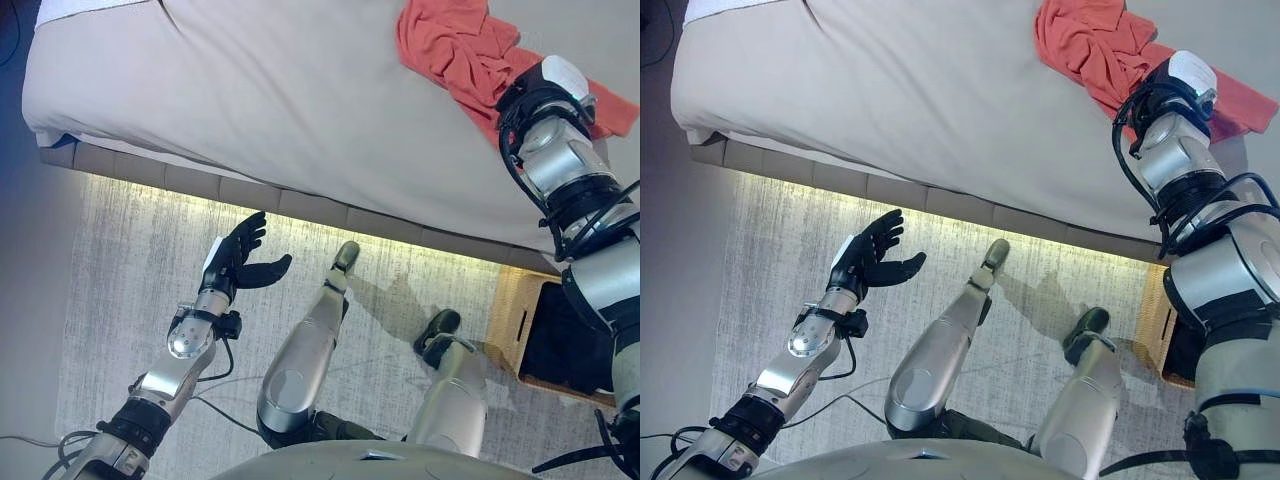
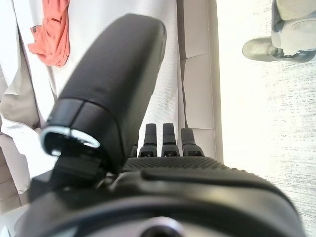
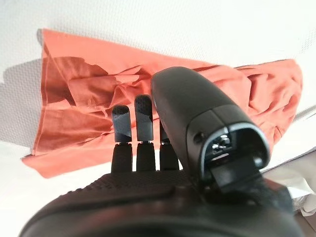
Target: Pick up the clothes from the bed and place them into the basket
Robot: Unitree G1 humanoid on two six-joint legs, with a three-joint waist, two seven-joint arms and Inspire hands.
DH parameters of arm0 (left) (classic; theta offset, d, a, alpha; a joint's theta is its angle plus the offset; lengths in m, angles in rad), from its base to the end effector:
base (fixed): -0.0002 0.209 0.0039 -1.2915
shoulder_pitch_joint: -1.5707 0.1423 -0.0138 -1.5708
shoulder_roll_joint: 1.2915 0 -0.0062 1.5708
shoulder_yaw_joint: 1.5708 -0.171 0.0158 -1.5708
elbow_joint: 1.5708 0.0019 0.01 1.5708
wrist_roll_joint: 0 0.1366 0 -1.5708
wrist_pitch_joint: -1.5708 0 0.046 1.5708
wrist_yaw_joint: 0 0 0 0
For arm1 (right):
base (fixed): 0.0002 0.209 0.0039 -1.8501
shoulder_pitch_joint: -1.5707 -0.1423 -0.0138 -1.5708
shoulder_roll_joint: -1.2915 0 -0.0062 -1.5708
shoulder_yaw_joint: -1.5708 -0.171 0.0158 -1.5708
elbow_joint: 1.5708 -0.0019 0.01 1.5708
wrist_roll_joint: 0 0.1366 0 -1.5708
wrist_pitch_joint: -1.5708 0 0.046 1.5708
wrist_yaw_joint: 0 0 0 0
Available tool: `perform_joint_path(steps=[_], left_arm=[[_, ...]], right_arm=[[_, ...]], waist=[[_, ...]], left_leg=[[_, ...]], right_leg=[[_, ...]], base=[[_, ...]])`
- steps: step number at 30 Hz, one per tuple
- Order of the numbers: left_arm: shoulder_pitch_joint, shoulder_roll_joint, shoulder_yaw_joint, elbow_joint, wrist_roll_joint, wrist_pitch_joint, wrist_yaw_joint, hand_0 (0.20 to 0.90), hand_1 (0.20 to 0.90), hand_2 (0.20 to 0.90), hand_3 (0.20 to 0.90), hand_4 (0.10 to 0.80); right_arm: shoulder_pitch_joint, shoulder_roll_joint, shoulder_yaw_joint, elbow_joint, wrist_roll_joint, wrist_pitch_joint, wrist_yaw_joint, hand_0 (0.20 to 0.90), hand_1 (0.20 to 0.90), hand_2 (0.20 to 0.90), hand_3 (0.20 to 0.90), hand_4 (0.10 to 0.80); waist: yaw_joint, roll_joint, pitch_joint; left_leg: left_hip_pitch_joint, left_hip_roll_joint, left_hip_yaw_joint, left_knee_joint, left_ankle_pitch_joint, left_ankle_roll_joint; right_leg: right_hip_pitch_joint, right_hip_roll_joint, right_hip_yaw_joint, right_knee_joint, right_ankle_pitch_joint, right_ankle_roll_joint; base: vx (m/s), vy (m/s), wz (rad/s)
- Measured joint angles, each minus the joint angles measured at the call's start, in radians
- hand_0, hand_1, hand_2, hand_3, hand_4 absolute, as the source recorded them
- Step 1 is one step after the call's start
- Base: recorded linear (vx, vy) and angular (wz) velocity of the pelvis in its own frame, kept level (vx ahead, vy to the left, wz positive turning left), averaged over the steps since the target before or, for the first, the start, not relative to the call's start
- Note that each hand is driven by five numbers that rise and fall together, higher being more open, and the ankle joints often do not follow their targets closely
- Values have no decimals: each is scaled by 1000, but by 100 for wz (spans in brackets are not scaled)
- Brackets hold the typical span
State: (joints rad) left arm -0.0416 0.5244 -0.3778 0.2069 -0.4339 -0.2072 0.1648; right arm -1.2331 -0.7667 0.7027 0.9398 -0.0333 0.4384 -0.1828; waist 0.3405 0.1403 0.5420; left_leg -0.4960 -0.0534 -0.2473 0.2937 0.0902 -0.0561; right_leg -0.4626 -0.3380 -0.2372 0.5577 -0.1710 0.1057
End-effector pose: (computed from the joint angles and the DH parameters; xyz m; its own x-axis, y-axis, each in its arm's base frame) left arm 0.1952 0.1918 0.0310 0.9905 -0.0895 -0.1045 0.1010 0.9887 0.1110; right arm 0.3433 -0.2507 0.2405 0.8816 -0.4586 0.1115 0.2899 0.3396 -0.8948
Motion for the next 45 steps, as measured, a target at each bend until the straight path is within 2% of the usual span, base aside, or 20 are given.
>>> perform_joint_path(steps=[2, 3, 9, 32, 41, 45], left_arm=[[0, 0, 0, 0, 0, 0, 0, 900, 900, 900, 900, 800], [0, 0, 0, 0, 0, 0, 0, 900, 900, 900, 900, 800], [1, 0, -1, -1, 0, 0, 3, 900, 900, 900, 900, 800], [-11, 4, -4, -88, -5, -14, 5, 900, 900, 900, 900, 800], [-5, 20, -7, -100, -19, -14, 4, 900, 900, 900, 900, 800], [5, 22, -7, -112, -19, -14, 6, 900, 900, 900, 900, 800]], right_arm=[[0, 0, 0, 0, -2, -5, -3, 302, 302, 302, 203, 103], [0, 0, 0, -1, -10, -7, -4, 900, 900, 900, 900, 800], [0, 0, -1, -3, -39, -43, -40, 900, 900, 900, 900, 800], [-1, 2, 10, 32, -74, -2, -30, 900, 900, 900, 900, 800], [-9, 3, 10, 62, -107, -4, -30, 900, 900, 900, 900, 800], [-9, 3, 9, 47, -61, -31, -67, 900, 900, 900, 900, 800]], waist=[[-1, 0, 0], [-2, 0, 0], [-7, 0, 0], [-10, 0, 0], [-2, 0, 0], [-9, 0, 0]], left_leg=[[1, 1, 2, 0, 0, 0], [1, 1, 2, 0, 0, 0], [-1, 2, 5, -4, -1, 1], [-55, 1, 15, 1, -4, 3], [-96, 0, 14, 27, -6, 5], [-106, 0, 12, 30, -8, 8]], right_leg=[[0, 1, 2, 0, 0, -1], [0, 1, 2, 0, 1, -1], [0, 4, 5, -17, 6, -8], [-54, 3, 9, -14, 6, -8], [-90, 3, 12, 3, 6, -9], [-96, 4, 10, 2, 6, -9]], base=[[1, 4, -2], [0, 0, 0], [-3, 19, -2], [16, 12, 0], [24, -7, 1], [18, 7, 1]])
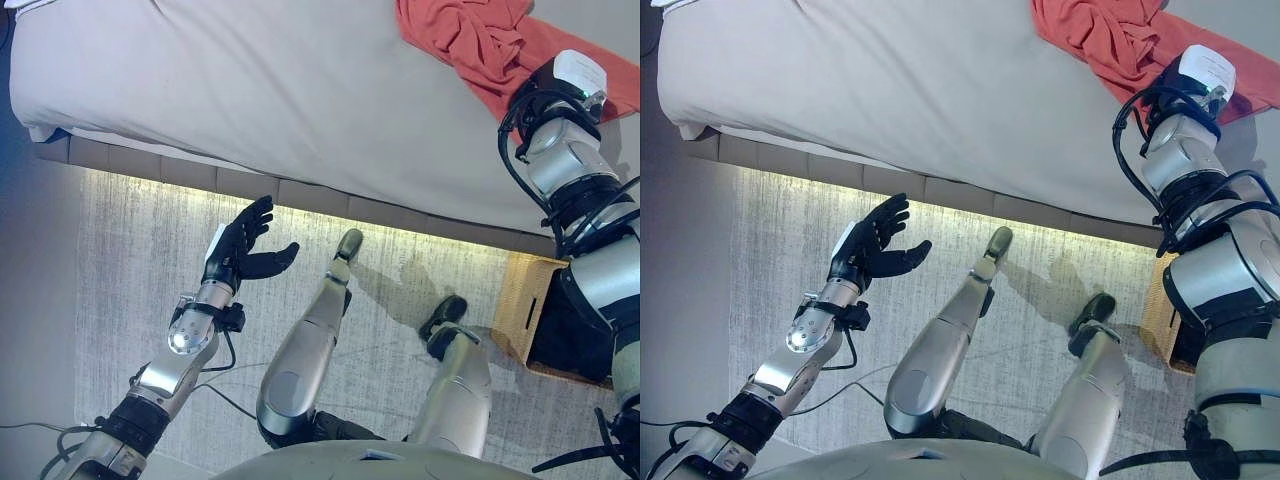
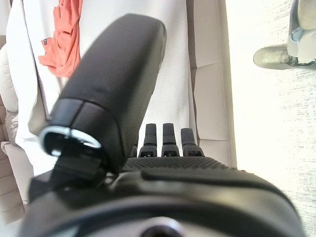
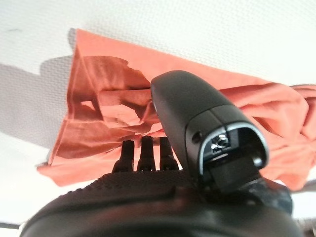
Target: Pick up the clothes from the bed and place them into the basket
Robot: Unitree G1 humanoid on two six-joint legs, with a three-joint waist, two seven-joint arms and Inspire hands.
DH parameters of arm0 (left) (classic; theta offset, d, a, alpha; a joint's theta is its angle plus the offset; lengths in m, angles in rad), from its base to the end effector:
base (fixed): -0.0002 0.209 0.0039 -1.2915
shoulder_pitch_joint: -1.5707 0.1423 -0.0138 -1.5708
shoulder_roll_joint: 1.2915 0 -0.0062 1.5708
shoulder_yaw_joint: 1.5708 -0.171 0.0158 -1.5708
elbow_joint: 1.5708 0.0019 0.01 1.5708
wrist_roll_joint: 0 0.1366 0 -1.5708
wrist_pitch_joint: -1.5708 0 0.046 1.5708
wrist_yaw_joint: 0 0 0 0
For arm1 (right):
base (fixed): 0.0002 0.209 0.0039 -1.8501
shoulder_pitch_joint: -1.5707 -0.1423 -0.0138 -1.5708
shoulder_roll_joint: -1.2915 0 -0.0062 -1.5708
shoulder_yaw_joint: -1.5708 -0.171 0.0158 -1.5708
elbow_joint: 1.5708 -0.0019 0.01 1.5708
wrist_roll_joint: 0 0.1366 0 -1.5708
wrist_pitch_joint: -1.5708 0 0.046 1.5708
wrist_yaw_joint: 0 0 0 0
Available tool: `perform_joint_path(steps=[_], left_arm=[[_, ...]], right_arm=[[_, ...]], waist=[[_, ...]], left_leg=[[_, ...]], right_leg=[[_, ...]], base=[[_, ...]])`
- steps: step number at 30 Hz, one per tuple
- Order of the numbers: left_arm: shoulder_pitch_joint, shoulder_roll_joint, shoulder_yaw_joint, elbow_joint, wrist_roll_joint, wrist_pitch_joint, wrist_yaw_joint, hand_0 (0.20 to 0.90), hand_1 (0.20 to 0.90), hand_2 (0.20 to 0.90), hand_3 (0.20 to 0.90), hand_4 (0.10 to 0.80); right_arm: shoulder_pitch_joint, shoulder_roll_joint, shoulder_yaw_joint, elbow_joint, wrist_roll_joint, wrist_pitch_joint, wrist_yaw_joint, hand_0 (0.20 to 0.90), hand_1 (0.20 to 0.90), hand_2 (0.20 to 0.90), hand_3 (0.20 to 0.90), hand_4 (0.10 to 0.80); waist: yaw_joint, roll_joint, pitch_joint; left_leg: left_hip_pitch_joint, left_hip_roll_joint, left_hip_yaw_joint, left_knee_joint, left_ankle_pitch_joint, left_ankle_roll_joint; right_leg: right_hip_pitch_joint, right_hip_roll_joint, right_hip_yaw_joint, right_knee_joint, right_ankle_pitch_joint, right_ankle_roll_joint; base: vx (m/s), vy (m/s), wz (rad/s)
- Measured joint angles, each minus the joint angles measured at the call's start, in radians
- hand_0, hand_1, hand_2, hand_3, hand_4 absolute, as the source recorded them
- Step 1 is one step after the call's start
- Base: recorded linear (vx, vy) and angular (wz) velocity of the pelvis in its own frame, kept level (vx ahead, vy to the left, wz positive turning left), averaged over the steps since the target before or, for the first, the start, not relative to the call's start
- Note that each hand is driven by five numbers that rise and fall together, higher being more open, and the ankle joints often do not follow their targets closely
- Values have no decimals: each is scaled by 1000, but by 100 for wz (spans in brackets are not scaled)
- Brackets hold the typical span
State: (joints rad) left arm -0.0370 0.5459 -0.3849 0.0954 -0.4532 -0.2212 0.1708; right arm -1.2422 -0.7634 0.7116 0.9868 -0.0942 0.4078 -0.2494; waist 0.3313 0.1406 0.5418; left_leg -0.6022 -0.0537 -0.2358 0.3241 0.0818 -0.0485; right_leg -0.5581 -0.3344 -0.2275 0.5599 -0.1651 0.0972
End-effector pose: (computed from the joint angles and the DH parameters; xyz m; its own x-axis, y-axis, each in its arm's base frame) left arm 0.1960 0.1842 0.0479 0.9902 -0.1395 -0.0108 0.1399 0.9868 0.0820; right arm 0.3434 -0.2552 0.2400 0.8546 -0.4809 0.1958 0.3455 0.2453 -0.9058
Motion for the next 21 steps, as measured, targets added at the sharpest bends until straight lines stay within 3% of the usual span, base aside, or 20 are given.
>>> perform_joint_path(steps=[2, 6, 10, 12, 13, 15, 17, 21], left_arm=[[5, 0, 0, 0, 0, 0, 1, 900, 900, 900, 900, 800], [8, 0, 1, -1, 0, 0, 4, 900, 900, 900, 900, 800], [6, -5, 3, 5, 0, 0, 20, 900, 900, 900, 900, 800], [8, -15, 4, 41, 0, 0, 22, 900, 900, 900, 900, 800], [8, -15, 13, 49, 0, 0, 17, 900, 900, 900, 900, 800], [3, -19, 27, 57, 0, -3, -7, 900, 900, 900, 900, 800], [1, -19, 38, 56, 0, -5, -21, 900, 900, 900, 900, 800], [9, -5, 40, 59, 0, -5, -49, 900, 900, 900, 900, 800]], right_arm=[[14, -4, -19, -57, 31, -10, -15, 900, 900, 900, 900, 800], [116, -19, -118, -241, 132, -111, -34, 900, 900, 900, 900, 800], [315, 28, -265, -411, 336, -344, -13, 900, 900, 900, 900, 800], [484, 138, -376, -475, 741, -484, 146, 900, 900, 900, 900, 800], [557, 218, -456, -473, 1034, -502, 323, 900, 900, 900, 900, 800], [657, 312, -518, -436, 1399, -491, 614, 900, 900, 900, 900, 800], [699, 330, -508, -436, 1520, -471, 771, 900, 900, 900, 900, 800], [697, 284, -528, -436, 1570, -442, 897, 900, 900, 900, 900, 800]], waist=[[-8, 0, 0], [-21, 0, 0], [-38, -12, 8], [-63, -27, 13], [-76, -37, 12], [-88, -40, 12], [-87, -40, 12], [-79, -42, 12]], left_leg=[[-3, 0, 1, 1, 0, 0], [0, 5, 8, 0, 0, 0], [29, 21, 31, 0, -8, 11], [77, 29, 38, -1, -19, 7], [95, 36, 41, -3, -39, 7], [117, 42, 38, -20, -27, -11], [132, 55, 38, -50, -22, -14], [202, 72, 31, -130, 12, -21]], right_leg=[[-3, 0, 1, -1, 0, 0], [-2, 6, 7, -8, 5, -5], [20, 26, 29, -30, 24, -13], [76, 35, 26, -52, 24, -13], [96, 38, 22, -64, 22, -14], [125, 53, 16, -89, 27, -7], [134, 64, 15, -109, 31, -1], [188, 75, -4, -148, 40, -5]], base=[[0, 0, 0], [10, 27, -6], [27, 40, -19], [24, -28, -17], [52, -111, -11], [-10, -101, -8], [13, -64, -6], [25, -49, 4]])
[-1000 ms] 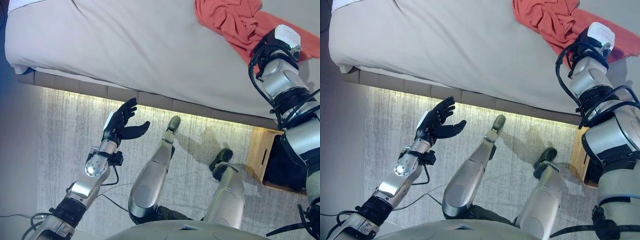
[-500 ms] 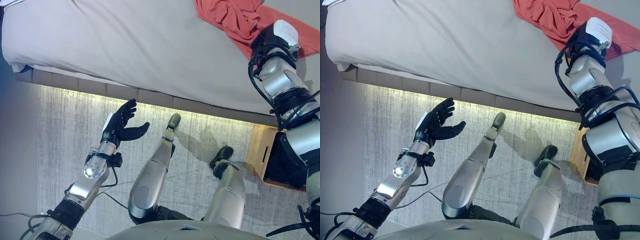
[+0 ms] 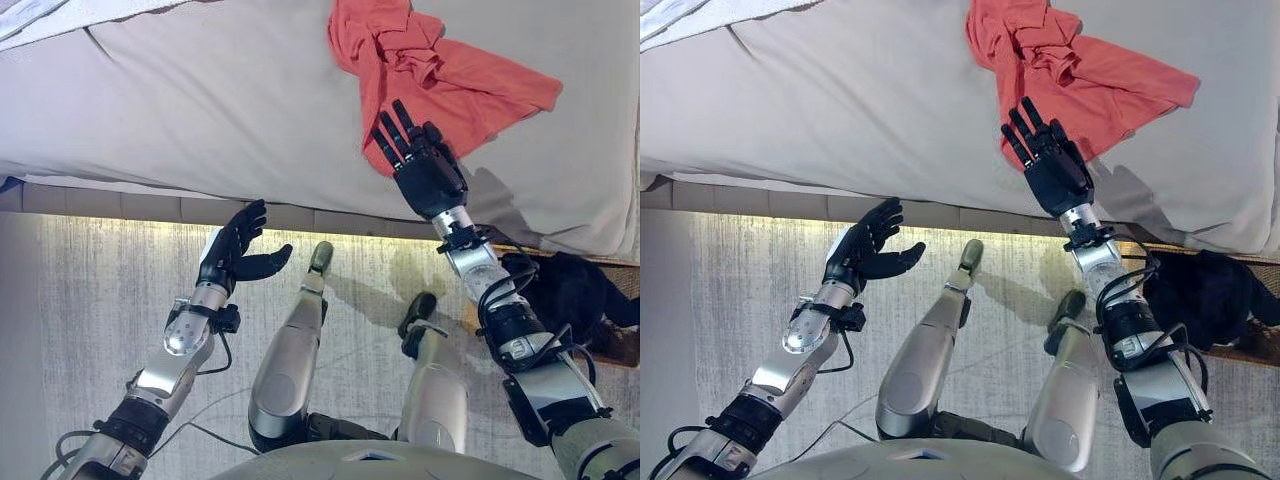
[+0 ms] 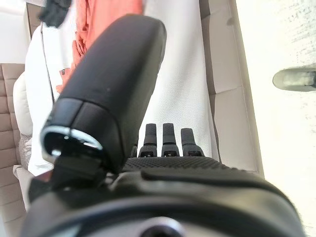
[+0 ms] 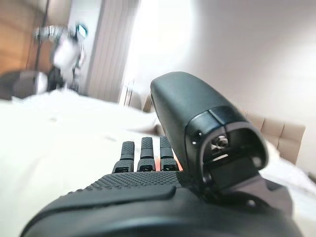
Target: Pick up the clothes from the bed and place them into the basket
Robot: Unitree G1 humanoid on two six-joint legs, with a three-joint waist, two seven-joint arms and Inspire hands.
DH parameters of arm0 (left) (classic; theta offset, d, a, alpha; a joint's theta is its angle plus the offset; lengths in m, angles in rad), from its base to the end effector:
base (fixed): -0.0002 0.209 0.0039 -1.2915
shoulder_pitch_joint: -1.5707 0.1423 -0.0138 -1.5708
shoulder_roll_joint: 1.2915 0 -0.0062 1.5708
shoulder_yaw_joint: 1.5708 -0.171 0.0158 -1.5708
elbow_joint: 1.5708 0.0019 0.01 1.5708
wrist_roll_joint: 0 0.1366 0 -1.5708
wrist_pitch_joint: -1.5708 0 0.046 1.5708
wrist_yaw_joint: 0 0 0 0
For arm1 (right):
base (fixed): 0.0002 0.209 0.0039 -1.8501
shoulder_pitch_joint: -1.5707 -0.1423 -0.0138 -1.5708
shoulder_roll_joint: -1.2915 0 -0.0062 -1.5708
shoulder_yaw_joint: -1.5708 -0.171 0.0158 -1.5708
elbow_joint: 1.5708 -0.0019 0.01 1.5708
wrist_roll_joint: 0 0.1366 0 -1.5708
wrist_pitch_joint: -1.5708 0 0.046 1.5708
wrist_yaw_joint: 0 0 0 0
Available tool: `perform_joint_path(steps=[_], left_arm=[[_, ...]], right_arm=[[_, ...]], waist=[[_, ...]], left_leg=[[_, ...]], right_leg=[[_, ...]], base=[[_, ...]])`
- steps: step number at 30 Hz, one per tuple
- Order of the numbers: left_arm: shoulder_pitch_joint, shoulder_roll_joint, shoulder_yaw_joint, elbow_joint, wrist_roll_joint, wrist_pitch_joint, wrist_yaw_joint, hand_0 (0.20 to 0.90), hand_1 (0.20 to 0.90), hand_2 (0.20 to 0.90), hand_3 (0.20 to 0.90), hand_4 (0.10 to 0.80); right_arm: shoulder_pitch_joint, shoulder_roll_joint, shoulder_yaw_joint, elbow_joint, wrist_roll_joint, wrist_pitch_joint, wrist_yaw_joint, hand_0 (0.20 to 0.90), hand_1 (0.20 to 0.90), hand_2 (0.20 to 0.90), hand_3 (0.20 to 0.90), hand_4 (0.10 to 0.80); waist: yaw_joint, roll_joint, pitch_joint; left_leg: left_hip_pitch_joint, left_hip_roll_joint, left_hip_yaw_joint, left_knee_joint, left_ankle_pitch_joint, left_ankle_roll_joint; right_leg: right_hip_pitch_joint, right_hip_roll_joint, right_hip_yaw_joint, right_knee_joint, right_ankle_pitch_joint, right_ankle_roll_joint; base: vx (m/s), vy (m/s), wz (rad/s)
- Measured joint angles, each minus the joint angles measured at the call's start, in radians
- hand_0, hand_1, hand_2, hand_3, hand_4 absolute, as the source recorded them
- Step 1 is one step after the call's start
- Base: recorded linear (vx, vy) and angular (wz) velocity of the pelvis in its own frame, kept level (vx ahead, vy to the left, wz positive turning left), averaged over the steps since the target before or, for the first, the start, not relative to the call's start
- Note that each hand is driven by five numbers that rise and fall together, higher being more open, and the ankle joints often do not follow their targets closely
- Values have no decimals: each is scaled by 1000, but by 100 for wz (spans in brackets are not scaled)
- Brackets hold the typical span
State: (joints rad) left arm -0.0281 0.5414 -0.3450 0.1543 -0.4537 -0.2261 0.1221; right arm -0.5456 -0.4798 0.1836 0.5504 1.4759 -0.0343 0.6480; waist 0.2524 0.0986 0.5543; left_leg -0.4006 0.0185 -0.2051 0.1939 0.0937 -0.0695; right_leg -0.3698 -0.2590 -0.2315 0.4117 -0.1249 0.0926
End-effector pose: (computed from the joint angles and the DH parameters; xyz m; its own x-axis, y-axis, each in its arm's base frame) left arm 0.1957 0.1959 0.0413 0.9914 -0.1225 -0.0467 0.1263 0.9880 0.0894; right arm 0.2933 -0.2141 0.1035 0.8036 0.3694 0.4667 -0.5948 0.4699 0.6522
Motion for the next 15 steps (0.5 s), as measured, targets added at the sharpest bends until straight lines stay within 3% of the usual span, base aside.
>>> perform_joint_path(steps=[6, 15], left_arm=[[14, 33, 0, 29, -12, 0, -17, 900, 900, 900, 900, 800], [10, 45, 4, 51, -20, -3, -43, 900, 900, 900, 900, 800]], right_arm=[[-39, -83, -24, 29, -1, 22, 38, 900, 900, 900, 900, 800], [-40, -87, -53, 58, -9, 55, 33, 900, 900, 900, 900, 800]], waist=[[1, -1, 0], [0, -1, 0]], left_leg=[[81, 15, 10, -57, 14, -2], [169, 21, 22, -103, 17, -4]], right_leg=[[83, 16, -2, -68, 23, 10], [182, 23, -7, -148, 47, 14]], base=[[-2, -9, -5], [9, -2, -2]])
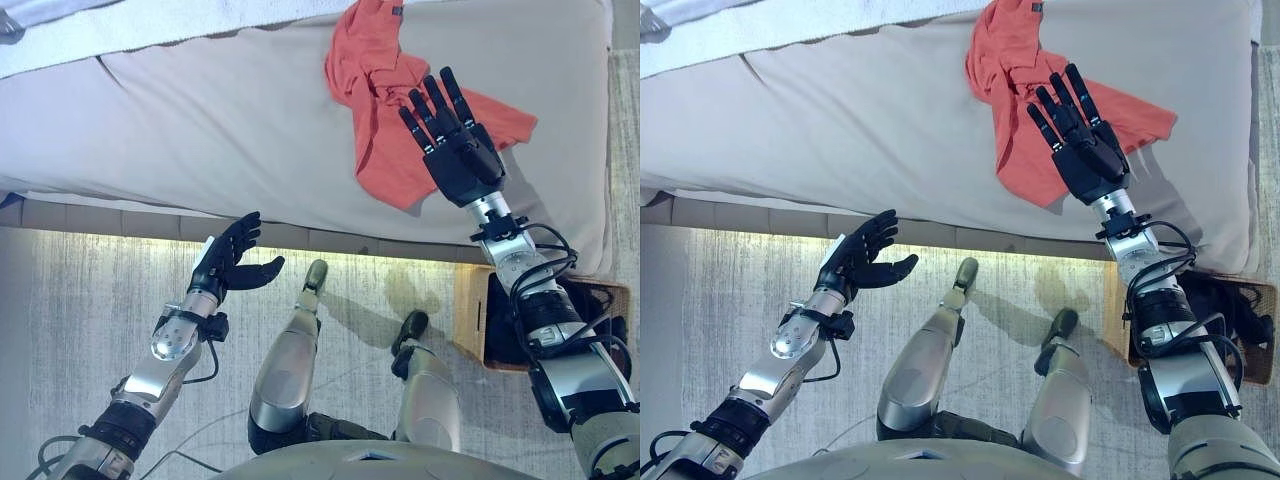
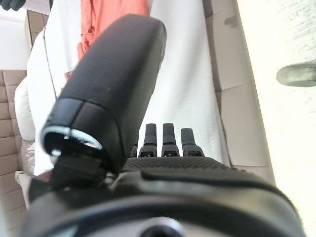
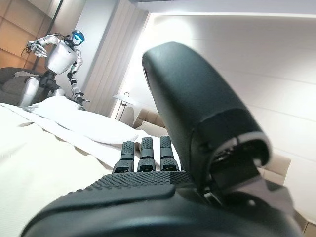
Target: Pick up the clothes from the bed and place them into the basket
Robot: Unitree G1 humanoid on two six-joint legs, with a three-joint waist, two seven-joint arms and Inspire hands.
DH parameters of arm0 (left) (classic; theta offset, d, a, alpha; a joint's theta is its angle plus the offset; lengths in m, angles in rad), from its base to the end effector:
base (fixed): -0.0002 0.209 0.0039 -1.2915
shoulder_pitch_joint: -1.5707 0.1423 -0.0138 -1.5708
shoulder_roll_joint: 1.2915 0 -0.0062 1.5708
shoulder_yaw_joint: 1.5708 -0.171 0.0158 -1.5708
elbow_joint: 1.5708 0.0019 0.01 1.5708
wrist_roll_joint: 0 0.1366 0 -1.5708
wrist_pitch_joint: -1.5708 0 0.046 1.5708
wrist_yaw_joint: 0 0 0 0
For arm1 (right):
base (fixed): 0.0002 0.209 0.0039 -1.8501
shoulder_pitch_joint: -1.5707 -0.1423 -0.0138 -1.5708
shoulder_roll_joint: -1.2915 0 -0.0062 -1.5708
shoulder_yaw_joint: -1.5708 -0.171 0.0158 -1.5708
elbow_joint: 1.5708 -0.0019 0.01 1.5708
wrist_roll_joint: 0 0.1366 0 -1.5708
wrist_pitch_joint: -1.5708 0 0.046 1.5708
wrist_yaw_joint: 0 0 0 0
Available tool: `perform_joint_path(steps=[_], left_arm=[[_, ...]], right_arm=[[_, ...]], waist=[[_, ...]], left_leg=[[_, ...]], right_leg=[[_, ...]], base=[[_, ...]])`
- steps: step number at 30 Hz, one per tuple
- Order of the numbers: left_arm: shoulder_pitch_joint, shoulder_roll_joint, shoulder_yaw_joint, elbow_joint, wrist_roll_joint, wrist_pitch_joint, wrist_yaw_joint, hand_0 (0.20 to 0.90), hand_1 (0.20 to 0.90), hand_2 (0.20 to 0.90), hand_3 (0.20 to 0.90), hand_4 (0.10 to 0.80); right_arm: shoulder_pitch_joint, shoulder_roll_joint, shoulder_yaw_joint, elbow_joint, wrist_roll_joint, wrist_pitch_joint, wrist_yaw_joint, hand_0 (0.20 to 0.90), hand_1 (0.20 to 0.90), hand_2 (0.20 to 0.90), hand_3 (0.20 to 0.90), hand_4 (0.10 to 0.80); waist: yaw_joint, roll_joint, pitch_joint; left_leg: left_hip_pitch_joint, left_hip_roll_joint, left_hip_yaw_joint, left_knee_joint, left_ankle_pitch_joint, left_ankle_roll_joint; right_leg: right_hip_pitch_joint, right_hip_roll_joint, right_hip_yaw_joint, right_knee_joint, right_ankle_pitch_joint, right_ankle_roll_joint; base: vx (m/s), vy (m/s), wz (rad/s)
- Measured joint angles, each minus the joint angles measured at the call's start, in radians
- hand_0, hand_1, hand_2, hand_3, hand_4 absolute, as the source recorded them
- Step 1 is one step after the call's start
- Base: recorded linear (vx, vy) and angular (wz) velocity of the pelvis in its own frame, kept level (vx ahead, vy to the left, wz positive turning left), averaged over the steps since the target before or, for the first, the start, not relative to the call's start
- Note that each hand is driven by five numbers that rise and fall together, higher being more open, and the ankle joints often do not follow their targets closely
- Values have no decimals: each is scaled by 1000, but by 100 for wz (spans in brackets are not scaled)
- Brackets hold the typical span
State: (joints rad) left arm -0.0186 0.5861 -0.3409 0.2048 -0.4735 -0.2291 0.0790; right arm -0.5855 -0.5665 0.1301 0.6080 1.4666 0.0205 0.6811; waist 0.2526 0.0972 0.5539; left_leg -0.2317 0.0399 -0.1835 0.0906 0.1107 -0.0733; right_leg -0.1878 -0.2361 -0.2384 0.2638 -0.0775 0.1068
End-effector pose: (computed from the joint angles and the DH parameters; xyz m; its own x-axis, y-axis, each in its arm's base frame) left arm 0.1925 0.2115 0.0357 0.9869 -0.1236 -0.1035 0.1359 0.9833 0.1214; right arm 0.2962 -0.2438 0.1190 0.8091 0.3623 0.4626 -0.5872 0.5269 0.6144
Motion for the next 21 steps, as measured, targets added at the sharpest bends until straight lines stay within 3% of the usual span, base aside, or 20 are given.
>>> perform_joint_path(steps=[3, 7, 9, 12, 15, 21], left_arm=[[-1, 3, 1, 0, 0, -14, 0, 900, 900, 900, 900, 800], [-3, 3, 0, 0, -4, -14, 7, 900, 900, 900, 900, 800], [-4, -7, 0, 0, -4, -14, 40, 900, 900, 900, 900, 800], [-4, -24, -10, 11, -4, -14, 69, 900, 900, 900, 900, 800], [-14, -41, -20, 18, -3, -14, 95, 900, 900, 900, 900, 800], [-35, -50, -41, 8, -3, -15, 113, 900, 900, 900, 900, 800]], right_arm=[[-3, -8, -11, -2, -104, -53, -57, 900, 900, 900, 900, 800], [-29, -70, 6, -6, -534, -133, -344, 900, 900, 900, 900, 800], [-80, -149, 62, 1, -868, -147, -573, 900, 900, 900, 900, 800], [-98, -182, 89, 5, -1081, -142, -746, 900, 900, 900, 900, 800], [-183, -214, 182, 3, -1328, -57, -892, 900, 900, 900, 900, 800], [-444, -259, 438, 108, -1596, 142, -985, 900, 900, 900, 900, 800]], waist=[[-1, 0, 0], [-8, -1, 0], [-14, -1, 0], [-27, -1, 0], [-38, -1, 0], [-31, 1, 0]], left_leg=[[10, 3, 1, -11, 0, 0], [1, 2, 6, -11, -1, 1], [-26, 0, 17, -11, 3, 4], [-28, -5, 18, -11, 3, 3], [-26, -6, 28, -12, 3, 3], [-54, -7, 21, -14, 7, 0]], right_leg=[[5, 2, -1, -3, 0, 0], [-9, 0, 5, 0, 0, 0], [-41, -1, 16, 2, 4, 0], [-44, -2, 21, -1, 13, 8], [-50, -1, 31, -3, 13, 8], [-77, -3, 25, 3, 13, 8]], base=[[-11, 6, -1], [-44, 76, -2], [-20, 96, -12], [-1, 51, -5], [-4, 43, -10], [-24, 34, 3]])
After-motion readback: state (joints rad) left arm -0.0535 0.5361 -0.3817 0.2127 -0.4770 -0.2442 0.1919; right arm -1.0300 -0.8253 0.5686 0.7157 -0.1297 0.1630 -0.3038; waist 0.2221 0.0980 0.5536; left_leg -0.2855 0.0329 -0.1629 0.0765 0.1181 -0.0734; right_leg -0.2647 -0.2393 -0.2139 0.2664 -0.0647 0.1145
